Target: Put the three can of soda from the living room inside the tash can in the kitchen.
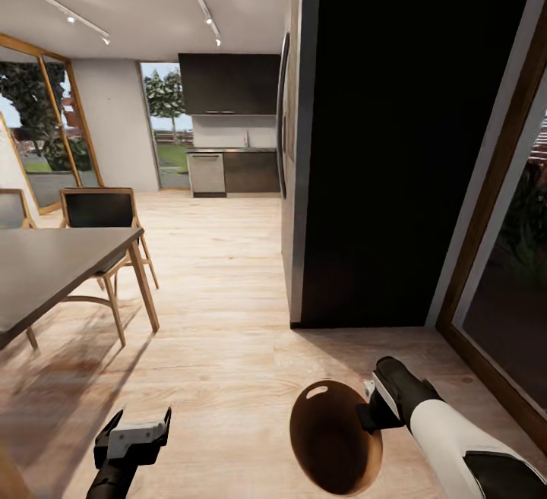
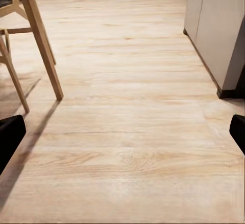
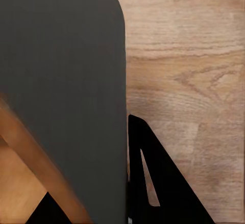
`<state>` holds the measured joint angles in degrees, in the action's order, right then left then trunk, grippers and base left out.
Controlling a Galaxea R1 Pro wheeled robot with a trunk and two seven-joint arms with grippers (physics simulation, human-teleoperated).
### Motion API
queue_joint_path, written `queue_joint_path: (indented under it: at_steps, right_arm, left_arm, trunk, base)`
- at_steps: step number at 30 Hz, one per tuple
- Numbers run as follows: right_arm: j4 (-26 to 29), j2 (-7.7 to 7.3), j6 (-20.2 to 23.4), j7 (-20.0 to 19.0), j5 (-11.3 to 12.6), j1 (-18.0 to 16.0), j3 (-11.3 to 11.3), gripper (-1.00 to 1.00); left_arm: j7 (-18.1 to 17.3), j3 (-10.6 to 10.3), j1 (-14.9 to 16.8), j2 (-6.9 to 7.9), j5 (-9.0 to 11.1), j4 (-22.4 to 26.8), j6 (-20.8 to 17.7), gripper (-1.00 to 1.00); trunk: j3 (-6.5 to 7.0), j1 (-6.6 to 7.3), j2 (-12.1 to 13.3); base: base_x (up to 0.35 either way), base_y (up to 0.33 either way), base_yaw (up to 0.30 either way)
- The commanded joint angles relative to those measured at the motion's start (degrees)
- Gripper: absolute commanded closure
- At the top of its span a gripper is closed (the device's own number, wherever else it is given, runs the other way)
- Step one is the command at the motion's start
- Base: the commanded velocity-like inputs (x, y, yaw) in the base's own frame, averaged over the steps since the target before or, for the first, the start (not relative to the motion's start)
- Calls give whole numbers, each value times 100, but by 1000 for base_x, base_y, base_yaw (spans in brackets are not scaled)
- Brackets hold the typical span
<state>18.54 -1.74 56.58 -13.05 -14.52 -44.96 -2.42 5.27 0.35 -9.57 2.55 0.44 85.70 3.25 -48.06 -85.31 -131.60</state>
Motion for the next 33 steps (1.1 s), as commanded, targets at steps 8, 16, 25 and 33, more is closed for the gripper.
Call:
queue_joint_path:
  at_steps: [8,16,25,33]
  right_arm:
    - [10,5,4,-28,125,-2,-24,100]
    - [10,19,3,-23,125,-1,-22,100]
    - [10,24,2,-22,125,1,-22,100]
    - [10,-6,2,-22,125,0,-28,100]
  left_arm:
    - [0,0,1,0,0,0,0,-100]
    - [0,0,2,0,0,0,0,-100]
    - [0,0,0,0,0,0,0,-100]
    - [0,0,0,0,0,0,0,-100]
  trunk:
    - [1,0,0]
    - [1,0,0]
    - [1,0,0]
    - [1,0,0]
  base:
    - [-324,-1,5]
    - [-309,-78,79]
    - [-303,-125,127]
    - [-302,-67,38]
